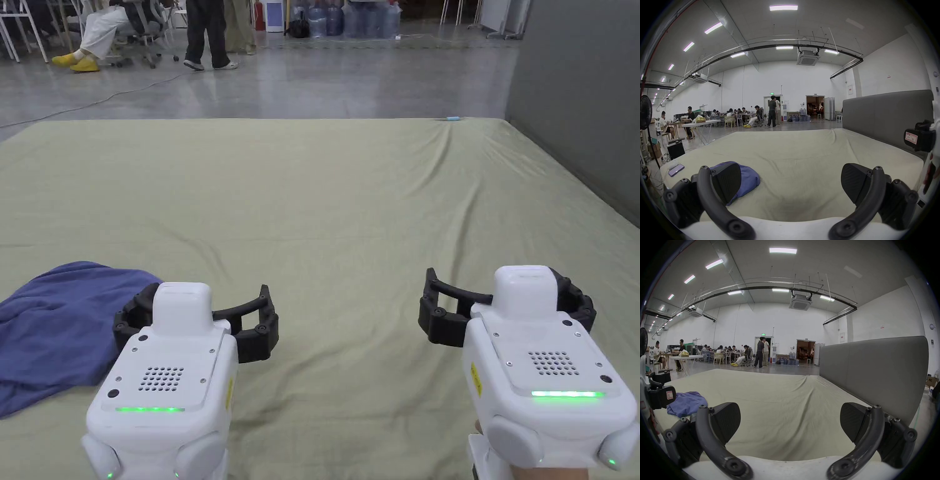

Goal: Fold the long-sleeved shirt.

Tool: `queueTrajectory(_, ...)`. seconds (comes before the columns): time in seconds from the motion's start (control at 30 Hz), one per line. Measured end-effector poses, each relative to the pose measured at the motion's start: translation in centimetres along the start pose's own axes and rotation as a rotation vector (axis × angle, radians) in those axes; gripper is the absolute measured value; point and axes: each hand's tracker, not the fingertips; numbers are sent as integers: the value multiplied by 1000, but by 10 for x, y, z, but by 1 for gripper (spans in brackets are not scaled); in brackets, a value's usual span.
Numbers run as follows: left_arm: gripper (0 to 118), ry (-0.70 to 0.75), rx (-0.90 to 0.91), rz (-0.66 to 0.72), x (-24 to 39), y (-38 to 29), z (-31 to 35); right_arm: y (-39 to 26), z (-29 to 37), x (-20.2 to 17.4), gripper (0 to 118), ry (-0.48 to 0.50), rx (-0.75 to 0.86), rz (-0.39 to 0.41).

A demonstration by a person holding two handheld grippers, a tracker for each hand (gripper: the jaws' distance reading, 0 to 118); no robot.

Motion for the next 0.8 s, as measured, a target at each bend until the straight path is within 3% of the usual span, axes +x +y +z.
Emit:
queueTrajectory(0.23, 118, -7, -7, -3, 2, 0, -3, -2, -3, -2, 118, -32, 2, 54)
queueTrajectory(0.4, 118, -12, -8, -11, 5, 0, -6, -2, -4, 2, 118, -19, -12, 14)
queueTrajectory(0.8, 118, -7, -8, 1, 6, 2, -15, 2, -7, 5, 118, -28, -2, 10)
